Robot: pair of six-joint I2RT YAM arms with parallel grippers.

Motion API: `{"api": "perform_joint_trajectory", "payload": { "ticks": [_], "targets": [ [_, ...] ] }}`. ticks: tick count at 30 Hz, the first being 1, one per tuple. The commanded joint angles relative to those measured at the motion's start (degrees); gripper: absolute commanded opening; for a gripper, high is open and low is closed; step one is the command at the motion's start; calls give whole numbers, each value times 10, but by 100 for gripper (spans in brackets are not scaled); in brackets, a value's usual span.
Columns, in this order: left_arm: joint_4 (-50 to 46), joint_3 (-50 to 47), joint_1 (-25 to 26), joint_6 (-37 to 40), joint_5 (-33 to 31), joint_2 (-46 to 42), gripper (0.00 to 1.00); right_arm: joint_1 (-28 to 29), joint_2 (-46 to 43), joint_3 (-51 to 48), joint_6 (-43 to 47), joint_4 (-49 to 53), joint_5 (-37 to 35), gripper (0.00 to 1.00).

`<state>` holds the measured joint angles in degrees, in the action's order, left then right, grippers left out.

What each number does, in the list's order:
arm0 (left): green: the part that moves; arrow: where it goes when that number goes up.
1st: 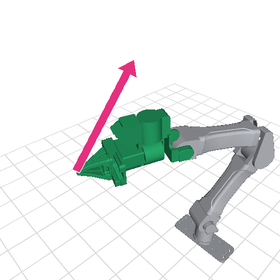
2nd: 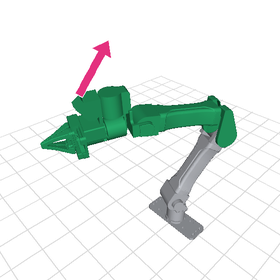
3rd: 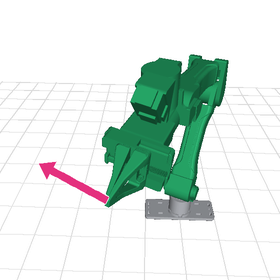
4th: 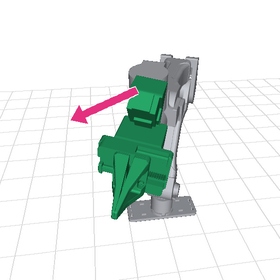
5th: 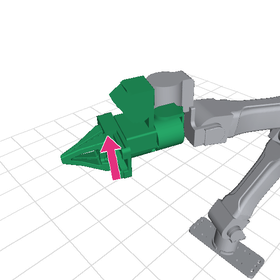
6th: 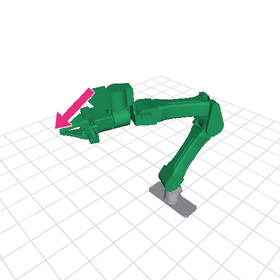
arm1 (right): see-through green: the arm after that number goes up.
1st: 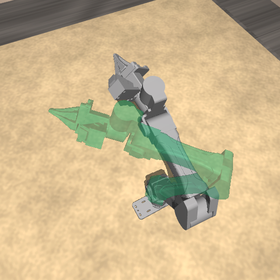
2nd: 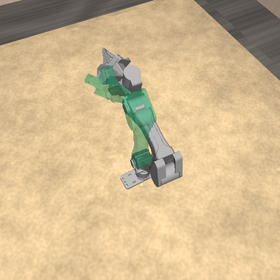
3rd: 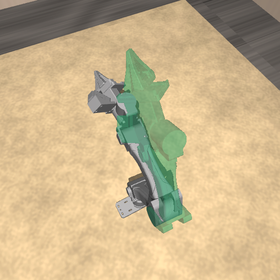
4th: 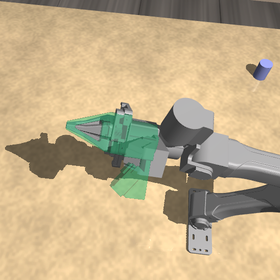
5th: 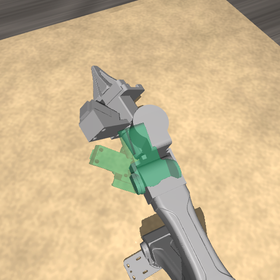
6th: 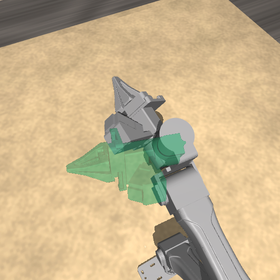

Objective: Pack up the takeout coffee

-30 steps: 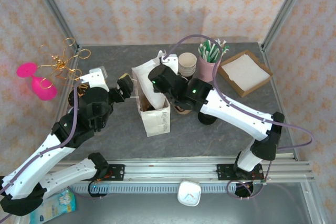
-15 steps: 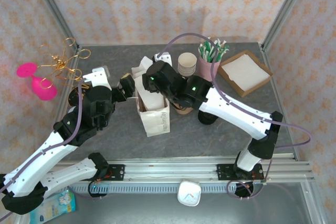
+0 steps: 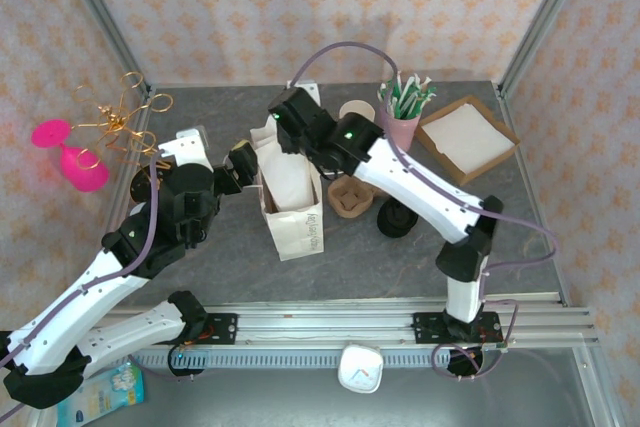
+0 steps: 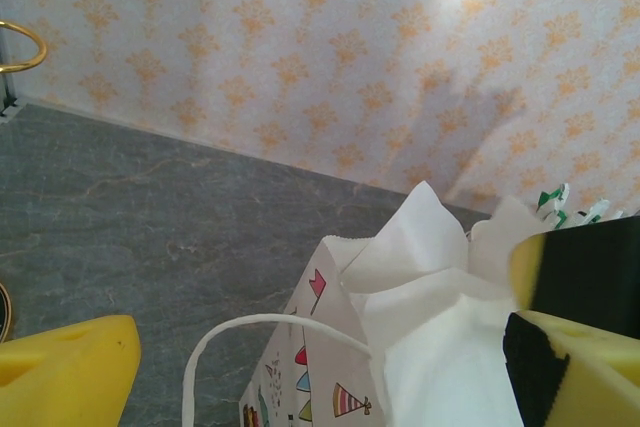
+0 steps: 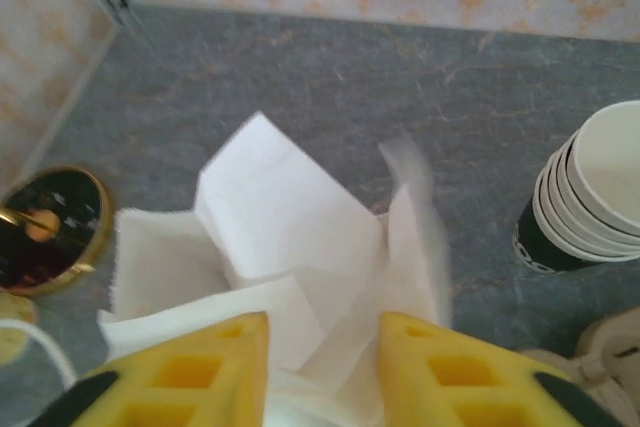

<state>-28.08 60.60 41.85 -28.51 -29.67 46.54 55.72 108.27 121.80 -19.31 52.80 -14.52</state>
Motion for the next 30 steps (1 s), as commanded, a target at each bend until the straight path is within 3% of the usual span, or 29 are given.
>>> {"api": "perform_joint_trajectory", "payload": {
  "ticks": [1,10,13,15,19,22,25,28,30],
  "targets": [
    [-1,-6,-4,-8,-18,-1,94,4,33,31,9,83,-11,26],
    [1,-13,-4,-10,-19,-1,95,18,44,15,11,95,7,20],
    [4,-12,-4,-8,-18,0,95,31,41,61,15,97,8,25],
    [5,-11,-4,-8,-16,1,95,34,35,84,18,98,-4,38],
    [1,-9,-4,-8,-17,2,95,33,27,116,24,105,-40,43],
    [1,-8,-4,-9,-16,0,95,31,25,118,29,98,-25,47],
    [2,-8,-4,-11,-17,-1,95,20,43,123,25,104,-15,43],
    [1,-10,-4,-16,-19,-1,95,10,61,125,14,114,-10,29],
    [-3,-8,-4,-21,-20,-1,95,9,65,110,7,115,5,26]
  ]
}}
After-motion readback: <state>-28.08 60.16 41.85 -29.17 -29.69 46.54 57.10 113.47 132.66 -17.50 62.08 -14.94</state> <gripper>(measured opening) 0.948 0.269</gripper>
